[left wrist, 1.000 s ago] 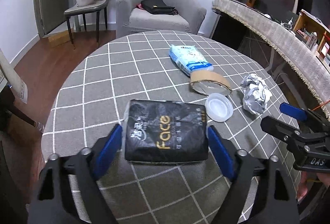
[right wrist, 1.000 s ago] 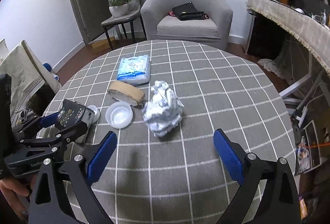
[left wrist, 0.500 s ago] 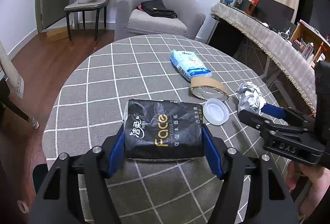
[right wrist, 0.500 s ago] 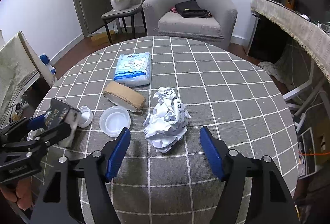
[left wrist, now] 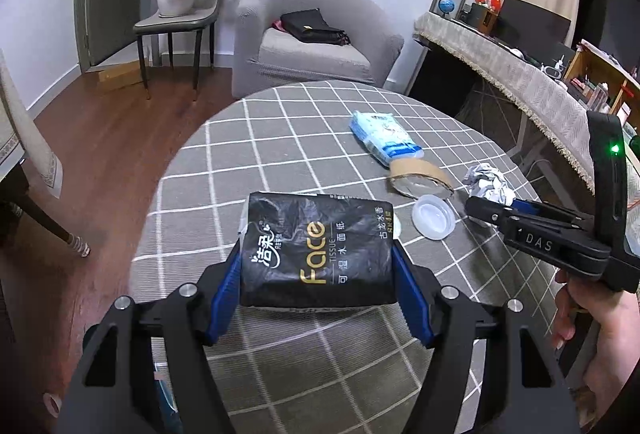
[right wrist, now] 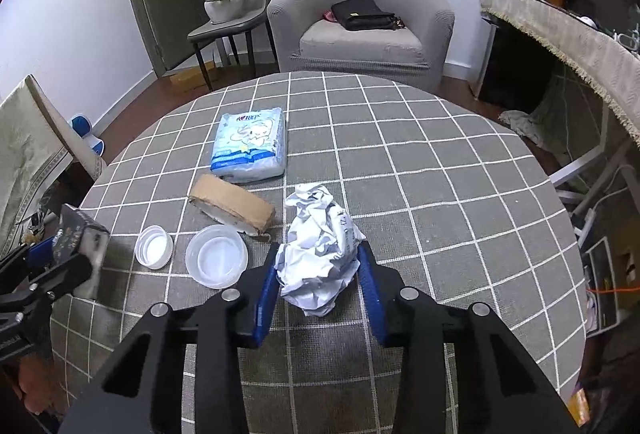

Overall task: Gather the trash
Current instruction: 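Lift both held items and carry them over the teal bin, then open the left gripper to drop the tissue pack while the right drops the foil ball, then move both grippers back over the table toward the white plastic lids, then grasp a small white lid with the left gripper while the right grasps a clear lid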

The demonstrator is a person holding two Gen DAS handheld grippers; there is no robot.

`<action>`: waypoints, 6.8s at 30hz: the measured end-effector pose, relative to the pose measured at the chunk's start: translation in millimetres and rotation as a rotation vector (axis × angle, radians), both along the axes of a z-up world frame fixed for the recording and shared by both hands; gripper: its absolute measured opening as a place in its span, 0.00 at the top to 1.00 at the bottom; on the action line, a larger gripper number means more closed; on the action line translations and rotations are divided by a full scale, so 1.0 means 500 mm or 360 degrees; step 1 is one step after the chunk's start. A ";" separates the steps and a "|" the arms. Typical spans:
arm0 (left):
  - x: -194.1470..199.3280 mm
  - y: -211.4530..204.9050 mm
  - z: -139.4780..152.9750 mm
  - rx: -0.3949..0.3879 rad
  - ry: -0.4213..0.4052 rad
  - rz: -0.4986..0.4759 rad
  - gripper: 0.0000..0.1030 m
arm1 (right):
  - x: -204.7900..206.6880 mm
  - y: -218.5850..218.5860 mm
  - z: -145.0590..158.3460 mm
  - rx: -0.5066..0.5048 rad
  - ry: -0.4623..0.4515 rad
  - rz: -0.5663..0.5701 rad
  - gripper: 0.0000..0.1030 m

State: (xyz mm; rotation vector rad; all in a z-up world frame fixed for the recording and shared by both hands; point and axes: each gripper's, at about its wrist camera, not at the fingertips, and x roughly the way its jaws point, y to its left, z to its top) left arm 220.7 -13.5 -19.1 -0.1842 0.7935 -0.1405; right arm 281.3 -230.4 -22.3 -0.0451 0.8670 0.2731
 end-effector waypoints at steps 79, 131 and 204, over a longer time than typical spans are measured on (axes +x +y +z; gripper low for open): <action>-0.222 0.489 -0.330 0.0047 0.0844 0.0374 0.25 | -0.222 0.664 -0.085 -0.0045 0.0304 0.0835 0.63; -0.285 0.501 0.088 -0.0099 -0.0148 0.0644 0.67 | -0.299 0.680 -0.123 -0.0125 0.0368 0.1110 0.50; 0.075 -0.108 -0.043 0.0285 0.0112 -0.0120 0.35 | -0.086 0.017 -0.020 -0.0035 0.0058 0.0236 0.42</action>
